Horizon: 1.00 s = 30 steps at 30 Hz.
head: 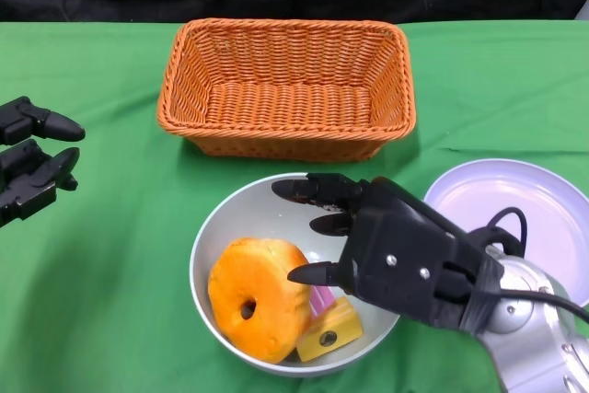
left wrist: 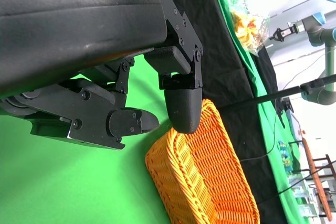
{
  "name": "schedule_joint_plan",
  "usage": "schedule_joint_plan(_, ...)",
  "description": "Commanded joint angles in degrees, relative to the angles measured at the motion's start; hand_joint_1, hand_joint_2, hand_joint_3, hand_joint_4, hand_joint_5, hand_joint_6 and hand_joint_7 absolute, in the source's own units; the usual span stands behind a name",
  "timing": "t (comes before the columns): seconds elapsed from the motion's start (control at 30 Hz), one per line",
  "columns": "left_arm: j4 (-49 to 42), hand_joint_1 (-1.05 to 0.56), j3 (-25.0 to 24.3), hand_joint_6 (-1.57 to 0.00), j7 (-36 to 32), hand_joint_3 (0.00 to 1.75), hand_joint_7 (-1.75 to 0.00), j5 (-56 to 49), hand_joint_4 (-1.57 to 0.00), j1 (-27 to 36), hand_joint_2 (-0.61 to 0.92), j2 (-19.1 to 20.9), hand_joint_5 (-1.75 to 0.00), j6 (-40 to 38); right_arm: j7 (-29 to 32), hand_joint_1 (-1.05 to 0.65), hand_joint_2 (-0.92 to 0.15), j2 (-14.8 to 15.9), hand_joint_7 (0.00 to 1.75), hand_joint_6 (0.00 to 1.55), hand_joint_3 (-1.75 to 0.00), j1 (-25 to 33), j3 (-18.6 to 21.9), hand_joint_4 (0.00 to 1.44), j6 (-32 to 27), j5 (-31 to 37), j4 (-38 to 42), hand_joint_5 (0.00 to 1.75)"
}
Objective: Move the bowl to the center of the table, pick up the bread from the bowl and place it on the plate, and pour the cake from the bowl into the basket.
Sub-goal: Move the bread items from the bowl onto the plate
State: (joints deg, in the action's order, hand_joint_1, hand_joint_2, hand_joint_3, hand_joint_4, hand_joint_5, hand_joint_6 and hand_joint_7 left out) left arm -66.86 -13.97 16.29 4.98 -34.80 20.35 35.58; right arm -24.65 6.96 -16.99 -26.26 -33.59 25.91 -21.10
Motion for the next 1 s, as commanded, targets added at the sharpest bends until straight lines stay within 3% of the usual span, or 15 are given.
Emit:
schedule_joint_plan(0.03, 0.4, -0.03, -0.3, -0.67, 0.4, 0.36, -1.21, 0.5, -0.69, 0.9, 0.92, 0.4, -1.61, 0.0, -2.5, -0.8, -0.92, 1.0, 0.0, 0.22, -0.21, -2.8, -1.0, 0.53, -2.4, -0.4, 1.0, 0.03)
schedule_joint_plan(0.3, 0.1, -0.01, -0.3, -0.67, 0.9, 0.38, -1.21, 0.7, -0.67, 0.8, 0.92, 0.2, -1.61, -0.1, -6.6, -0.88, -0.92, 2.0, 0.0, 0.18, -0.27, -7.3, -3.0, 0.55, -6.7, -0.8, 3.0, 0.04)
schedule_joint_plan(0.5, 0.2, -0.01, -0.2, -0.67, 0.7, 0.38, -1.21, 0.5, -0.68, 0.9, 0.92, 0.3, -1.62, -0.1, -11.2, -0.95, -0.92, 4.5, 0.0, 0.14, -0.4, -11.9, -7.3, 0.38, -10.5, 0.8, 5.8, 0.0)
schedule_joint_plan(0.63, 0.1, 0.0, -0.2, -0.66, 0.5, 0.39, -1.21, 0.5, -0.66, 0.9, 0.92, 0.3, -1.62, -0.2, -13.7, -0.98, -0.92, 5.3, 0.0, 0.13, -0.44, -14.7, -9.9, 0.36, -12.5, 1.0, 7.9, 0.0)
schedule_joint_plan(1.0, 0.3, 0.0, -0.1, -0.67, 1.0, 0.39, -1.2, 0.6, -0.66, 1.1, 0.92, 0.1, -1.62, 0.2, -14.9, -0.98, -0.92, 3.2, 0.0, 0.11, -0.47, -19.3, -13.3, 0.38, -11.5, 0.1, 17.1, 0.01)
